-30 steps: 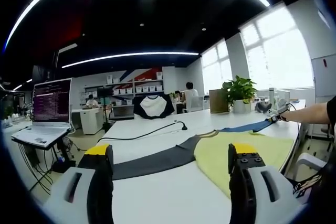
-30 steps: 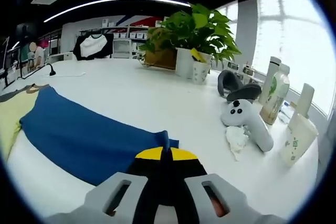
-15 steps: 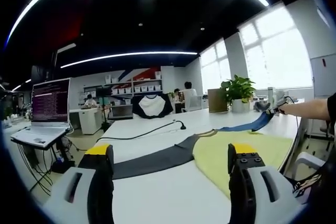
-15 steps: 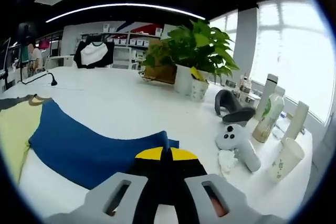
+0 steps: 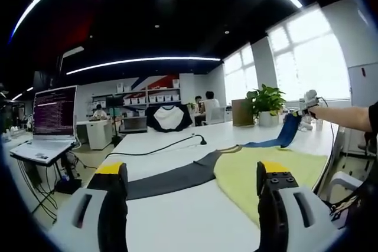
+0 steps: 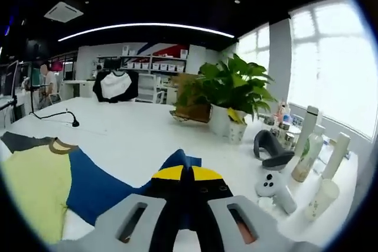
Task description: Fold the garment on the visible template until the final outline fits inside the template.
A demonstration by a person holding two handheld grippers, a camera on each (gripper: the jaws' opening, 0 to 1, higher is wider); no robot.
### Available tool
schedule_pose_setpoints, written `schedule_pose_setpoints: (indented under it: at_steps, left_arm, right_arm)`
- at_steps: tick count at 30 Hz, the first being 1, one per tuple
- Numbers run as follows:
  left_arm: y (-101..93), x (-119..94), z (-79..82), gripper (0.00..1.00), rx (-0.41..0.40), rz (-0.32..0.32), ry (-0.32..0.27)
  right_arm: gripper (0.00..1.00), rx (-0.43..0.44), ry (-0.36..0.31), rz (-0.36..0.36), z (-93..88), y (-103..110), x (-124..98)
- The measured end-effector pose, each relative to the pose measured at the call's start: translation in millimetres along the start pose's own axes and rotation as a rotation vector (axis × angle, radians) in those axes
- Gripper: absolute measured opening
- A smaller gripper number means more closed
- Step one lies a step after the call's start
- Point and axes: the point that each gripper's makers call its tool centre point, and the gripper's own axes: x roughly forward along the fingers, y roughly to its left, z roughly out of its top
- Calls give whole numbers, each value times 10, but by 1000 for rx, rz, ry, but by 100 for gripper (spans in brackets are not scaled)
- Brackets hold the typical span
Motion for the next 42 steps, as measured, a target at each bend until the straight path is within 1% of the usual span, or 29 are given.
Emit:
schedule_pose_setpoints:
  at_steps: [2, 3, 5, 6, 7, 9, 11, 12, 15, 18, 21, 24, 28, 29, 30, 31, 34, 37, 41, 42]
  left_arm:
    - [0, 12, -12, 96, -9, -1, 1]
    - [0, 14, -14, 96, -10, -1, 1]
    - [-12, 24, -22, 96, -13, -1, 2]
    - [-22, 29, -27, 96, -12, -3, 4]
    - [-33, 31, -31, 96, -11, -6, 6]
    - [-61, 32, -31, 96, -9, -14, 4]
    - [-79, 35, -36, 96, -11, -19, 1]
    - [-83, 37, -42, 96, -12, -22, 3]
    - [-78, 48, -74, 96, -20, -30, 10]
    - [-64, 43, -85, 96, -22, -27, 11]
    - [-47, 42, -84, 96, -29, -25, 9]
    - [-53, 42, -73, 97, -28, -25, 6]
    - [-62, 47, -73, 97, -25, -26, 10]
    - [-63, 48, -77, 97, -25, -27, 11]
    - [-59, 49, -80, 97, -25, -27, 12]
    - [-60, 51, -87, 97, -25, -27, 13]
    - [-53, 59, -94, 97, -45, -35, 10]
    - [-47, 59, -88, 97, -46, -36, 10]
    - [-6, 44, -63, 98, -32, -25, 3]
    - [7, 38, -56, 98, -33, -21, 2]
  right_arm:
    - [0, 31, -16, 23, 114, 116, -22]
    - [0, 55, -39, 46, 213, 212, -47]
    - [0, 36, -66, 66, 369, 343, -89]
    - [0, 32, -67, 71, 413, 397, -108]
    - [0, 33, -85, 98, 507, 507, -136]
    - [0, 66, -103, 134, 642, 674, -192]
    - [0, 57, -117, 151, 750, 793, -227]
    - [0, 43, -127, 160, 823, 884, -252]
    - [0, 38, -150, 196, 954, 1110, -310]
    - [0, 89, -158, 277, 1087, 1437, -346]
    - [0, 78, -172, 299, 1191, 1651, -359]
    - [0, 86, -187, 344, 1300, 1911, -394]
    - [0, 86, -190, 385, 1337, 2181, -397]
    - [0, 93, -181, 408, 1329, 2274, -394]
    - [0, 101, -178, 417, 1326, 2310, -394]
    - [0, 124, -169, 437, 1317, 2416, -375]
    - [0, 105, -156, 442, 1283, 2548, -352]
    - [0, 142, -153, 470, 1295, 2702, -347]
    - [0, 151, -152, 487, 1310, 2862, -315]
    - [0, 161, -150, 502, 1311, 2934, -309]
